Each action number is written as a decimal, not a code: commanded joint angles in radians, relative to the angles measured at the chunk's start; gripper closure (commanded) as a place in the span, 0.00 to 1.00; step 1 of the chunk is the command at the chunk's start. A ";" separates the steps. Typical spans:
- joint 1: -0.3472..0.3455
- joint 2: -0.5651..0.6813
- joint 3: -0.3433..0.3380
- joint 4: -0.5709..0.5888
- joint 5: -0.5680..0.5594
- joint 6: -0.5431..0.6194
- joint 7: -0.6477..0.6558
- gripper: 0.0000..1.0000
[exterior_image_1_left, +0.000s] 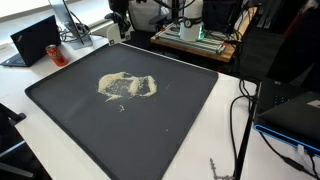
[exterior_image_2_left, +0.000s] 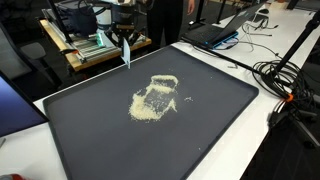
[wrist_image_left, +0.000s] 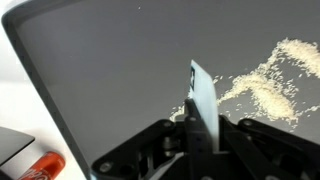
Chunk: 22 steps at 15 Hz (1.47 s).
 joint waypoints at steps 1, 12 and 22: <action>0.025 -0.069 -0.005 -0.024 0.212 -0.035 -0.150 0.99; 0.080 -0.143 -0.046 -0.016 0.786 -0.030 -0.487 0.99; 0.079 -0.104 -0.057 -0.017 0.966 -0.023 -0.572 0.99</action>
